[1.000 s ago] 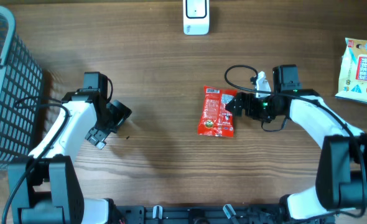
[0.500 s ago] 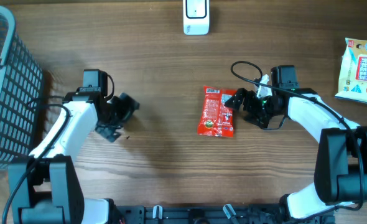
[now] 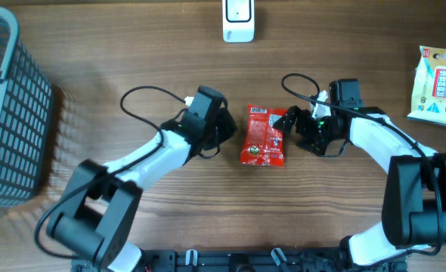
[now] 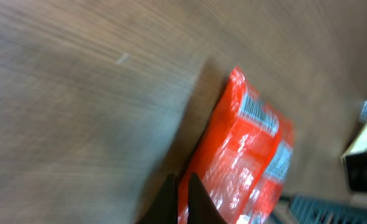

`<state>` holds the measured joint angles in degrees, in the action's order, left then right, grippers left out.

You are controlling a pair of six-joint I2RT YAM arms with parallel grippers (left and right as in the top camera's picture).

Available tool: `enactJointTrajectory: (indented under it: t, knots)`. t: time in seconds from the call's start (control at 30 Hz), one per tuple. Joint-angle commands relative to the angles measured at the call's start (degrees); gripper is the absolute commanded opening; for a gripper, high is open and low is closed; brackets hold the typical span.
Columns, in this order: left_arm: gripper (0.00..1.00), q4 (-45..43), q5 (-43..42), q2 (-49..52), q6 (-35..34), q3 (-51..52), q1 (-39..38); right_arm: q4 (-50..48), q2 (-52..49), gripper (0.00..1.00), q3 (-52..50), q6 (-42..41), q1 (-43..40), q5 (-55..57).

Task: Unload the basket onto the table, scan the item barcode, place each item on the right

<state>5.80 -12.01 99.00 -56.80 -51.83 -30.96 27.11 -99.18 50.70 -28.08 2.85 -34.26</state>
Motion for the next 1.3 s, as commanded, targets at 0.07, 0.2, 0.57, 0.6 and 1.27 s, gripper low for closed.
enactJointTrajectory:
  t: [0.07, 0.2, 0.57, 0.6, 1.27]
  knots:
    - [0.04, -10.73, 1.14, 7.52, -4.28, -0.13, -0.57, 0.72, -2.01, 0.99, -0.57, 0.72, 0.37, 1.42]
    - [0.04, -13.38, 0.96, 11.74, -7.19, -0.13, -1.11, 0.72, -2.01, 0.99, -0.57, 1.03, 0.37, 1.42]
    - [0.04, -16.52, 0.81, 14.71, -12.17, -0.13, -7.63, -2.78, -2.32, 1.0, -0.57, 1.11, 5.38, 1.29]
    - [0.04, -15.82, 1.09, 14.71, -13.03, -0.13, -7.61, -3.45, -2.71, 1.0, -0.57, 1.03, 5.84, 1.27]
    - [0.04, -0.76, 10.03, 14.71, -23.39, -0.13, -7.67, -6.1, -6.36, 0.33, -0.57, 0.33, 5.92, -8.59]
